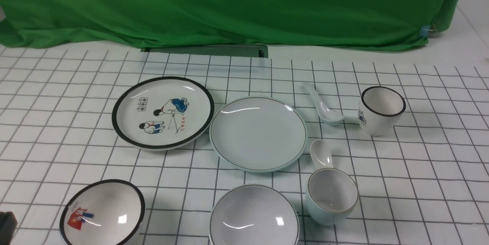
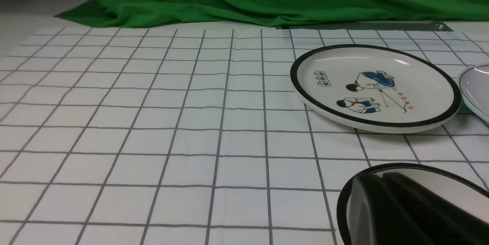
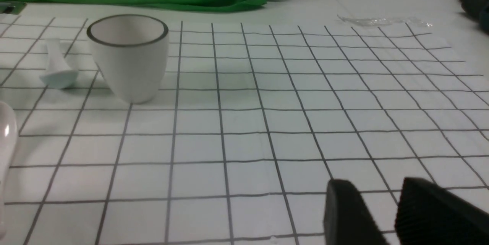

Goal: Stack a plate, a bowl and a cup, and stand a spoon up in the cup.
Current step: Use the left arm to grab a blue rice bowl

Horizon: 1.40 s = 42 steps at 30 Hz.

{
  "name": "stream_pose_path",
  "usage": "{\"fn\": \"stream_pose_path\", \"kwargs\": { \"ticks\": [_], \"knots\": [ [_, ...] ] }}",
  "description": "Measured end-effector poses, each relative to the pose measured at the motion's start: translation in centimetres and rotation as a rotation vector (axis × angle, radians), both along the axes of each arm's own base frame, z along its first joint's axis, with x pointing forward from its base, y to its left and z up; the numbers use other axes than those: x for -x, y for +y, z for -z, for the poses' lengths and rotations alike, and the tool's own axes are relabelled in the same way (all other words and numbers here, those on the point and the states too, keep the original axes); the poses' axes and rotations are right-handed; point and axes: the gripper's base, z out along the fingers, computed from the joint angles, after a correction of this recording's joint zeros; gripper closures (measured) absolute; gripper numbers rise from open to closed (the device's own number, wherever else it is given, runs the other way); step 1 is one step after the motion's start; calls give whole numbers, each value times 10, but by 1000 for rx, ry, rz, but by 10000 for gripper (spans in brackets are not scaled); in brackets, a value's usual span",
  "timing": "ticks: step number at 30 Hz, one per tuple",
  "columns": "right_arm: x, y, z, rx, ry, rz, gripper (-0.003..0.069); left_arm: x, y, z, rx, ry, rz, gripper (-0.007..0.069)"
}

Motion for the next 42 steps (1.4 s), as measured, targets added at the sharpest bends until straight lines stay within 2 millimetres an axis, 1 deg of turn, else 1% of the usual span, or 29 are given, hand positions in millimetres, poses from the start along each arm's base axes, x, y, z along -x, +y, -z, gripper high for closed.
{"fn": "stream_pose_path", "kwargs": {
  "ticks": [15,18,21,22,24,27,29,32,37,40,42],
  "knots": [
    [0,0,0,-38,-11,8,417,0,0,-2,-14,-16,-2,652],
    [0,0,0,-56,-14,12,417,-1,0,-4,23,-45,-2,652],
    [0,0,0,-172,-34,39,417,-1,-1,-7,142,-84,-2,652],
    [0,0,0,-259,-49,58,417,-1,-2,-9,208,-103,-4,652],
    [0,1,0,-465,-84,100,417,-1,-2,-12,419,-143,-12,652],
    [0,1,0,-797,-140,171,417,-1,-3,-15,828,-173,-24,652],
    [0,1,0,-932,-162,201,417,-1,-4,-16,1026,-178,-29,652],
    [0,1,-1,-999,-174,215,417,-1,-3,-17,1122,-192,-35,652],
    [0,1,-1,-1027,-179,221,417,-1,-2,-18,1158,-206,-40,652],
    [0,1,-1,-1016,-181,215,417,-1,-2,-18,1157,-209,-41,652],
    [-1,2,-4,-954,-201,180,417,-1,-3,-19,1145,-203,-34,652]
  ]
}}
